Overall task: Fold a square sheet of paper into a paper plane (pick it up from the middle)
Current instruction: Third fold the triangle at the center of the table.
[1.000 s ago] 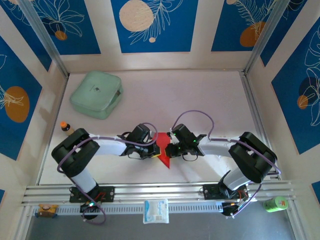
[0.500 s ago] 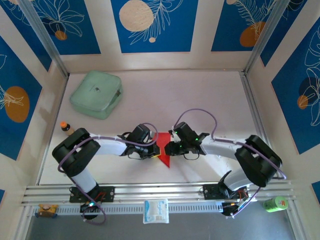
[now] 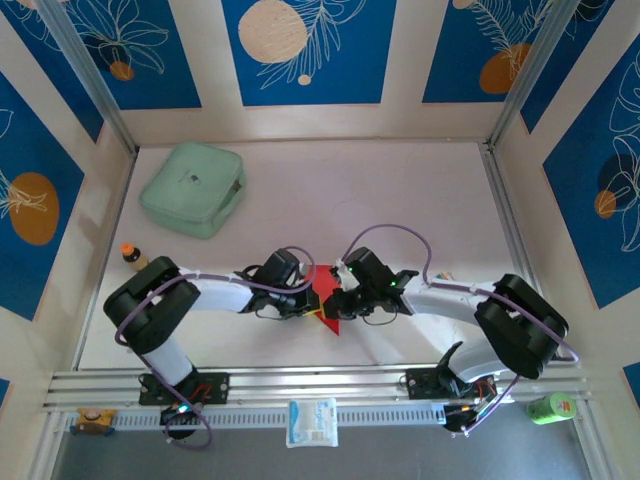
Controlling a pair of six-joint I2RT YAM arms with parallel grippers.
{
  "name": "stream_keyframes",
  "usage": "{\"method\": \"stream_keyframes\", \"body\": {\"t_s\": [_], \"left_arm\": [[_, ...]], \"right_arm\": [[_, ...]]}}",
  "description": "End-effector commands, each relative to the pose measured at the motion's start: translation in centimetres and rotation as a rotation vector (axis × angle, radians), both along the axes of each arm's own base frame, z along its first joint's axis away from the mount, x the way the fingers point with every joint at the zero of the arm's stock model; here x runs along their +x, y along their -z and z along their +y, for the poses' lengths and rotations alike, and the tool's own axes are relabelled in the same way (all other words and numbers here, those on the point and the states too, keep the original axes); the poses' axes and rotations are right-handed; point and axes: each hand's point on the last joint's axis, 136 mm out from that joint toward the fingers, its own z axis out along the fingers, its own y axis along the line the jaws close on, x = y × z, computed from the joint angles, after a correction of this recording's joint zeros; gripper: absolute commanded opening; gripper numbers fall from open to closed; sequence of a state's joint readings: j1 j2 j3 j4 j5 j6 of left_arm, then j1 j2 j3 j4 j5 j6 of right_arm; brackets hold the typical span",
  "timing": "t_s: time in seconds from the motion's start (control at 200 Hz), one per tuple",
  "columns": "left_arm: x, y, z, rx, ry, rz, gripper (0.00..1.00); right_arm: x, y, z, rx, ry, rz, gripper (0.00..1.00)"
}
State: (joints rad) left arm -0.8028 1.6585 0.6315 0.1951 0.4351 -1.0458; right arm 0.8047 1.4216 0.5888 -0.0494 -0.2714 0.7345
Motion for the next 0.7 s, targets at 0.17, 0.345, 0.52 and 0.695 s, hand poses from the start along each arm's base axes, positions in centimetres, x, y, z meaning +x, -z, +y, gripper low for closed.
{"method": "stream_keyframes", "body": {"t_s": [0.17, 0.345, 0.52, 0.695], "left_arm": [[-1.1, 1.9, 1.9, 0.093, -0.014, 0.030, 0.00], [-1.0, 2.0, 1.9, 0.097, -0.015, 0.030, 0.00], [-1.0, 2.1, 1.9, 0.101, -0.015, 0.032, 0.00], [-1.0, 2.3, 2.1, 0.109, -0.019, 0.036, 0.00]], "right_arm": [[-0.6, 1.4, 0.7, -0.039, -0.022, 0.064, 0.01], [-1.4, 2.5, 0.1, -0.078, -0.034, 0.092, 0.01], [-2.8, 3.4, -1.0, -0.104, -0.034, 0.121, 0.00], [-4.3, 4.6, -2.3, -0.131, -0.024, 0.151, 0.00]]}}
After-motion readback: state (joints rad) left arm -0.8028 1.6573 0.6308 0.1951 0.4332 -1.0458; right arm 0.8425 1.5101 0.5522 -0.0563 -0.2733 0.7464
